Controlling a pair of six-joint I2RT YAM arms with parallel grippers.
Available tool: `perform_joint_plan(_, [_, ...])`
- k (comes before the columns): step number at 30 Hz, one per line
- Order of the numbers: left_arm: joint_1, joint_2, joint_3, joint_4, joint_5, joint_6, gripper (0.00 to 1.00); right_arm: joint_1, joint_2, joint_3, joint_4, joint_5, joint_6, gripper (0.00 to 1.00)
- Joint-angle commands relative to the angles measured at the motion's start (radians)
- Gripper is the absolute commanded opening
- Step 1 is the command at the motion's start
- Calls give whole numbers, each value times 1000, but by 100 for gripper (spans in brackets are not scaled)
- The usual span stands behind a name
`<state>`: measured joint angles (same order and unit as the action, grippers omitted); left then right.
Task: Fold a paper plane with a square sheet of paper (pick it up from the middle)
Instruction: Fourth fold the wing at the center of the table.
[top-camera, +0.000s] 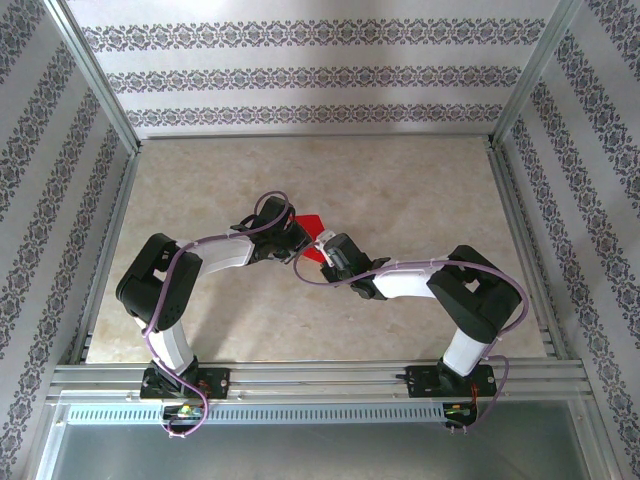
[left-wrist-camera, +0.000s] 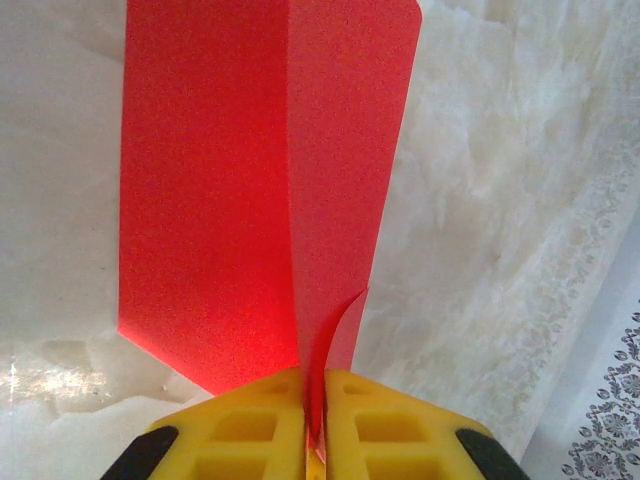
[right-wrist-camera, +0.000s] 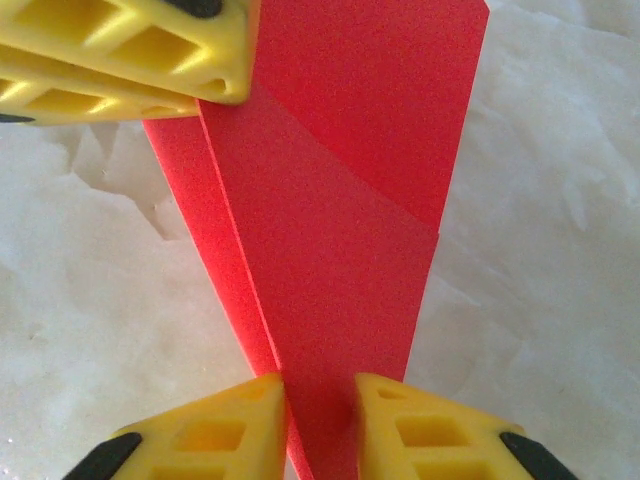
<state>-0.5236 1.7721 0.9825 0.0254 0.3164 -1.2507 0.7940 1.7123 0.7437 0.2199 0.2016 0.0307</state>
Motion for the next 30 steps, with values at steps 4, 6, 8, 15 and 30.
perform_joint_plan(4, [-7,3,31,-50,-11,-16,11,-12,10,17,-14,23,5,28])
perform_joint_plan(6, [-6,5,30,-50,-11,-16,11,-13,10,16,-16,25,2,28])
perform_joint_plan(8, [-6,7,34,-52,-10,-16,11,-13,10,13,-17,29,3,27])
perform_joint_plan(15, [-4,4,38,-56,-9,-12,12,-19,14,13,-19,16,10,23])
perform_joint_plan(30, [69,-122,-5,-151,-68,36,41,-113,1,8,-13,-303,144,12])
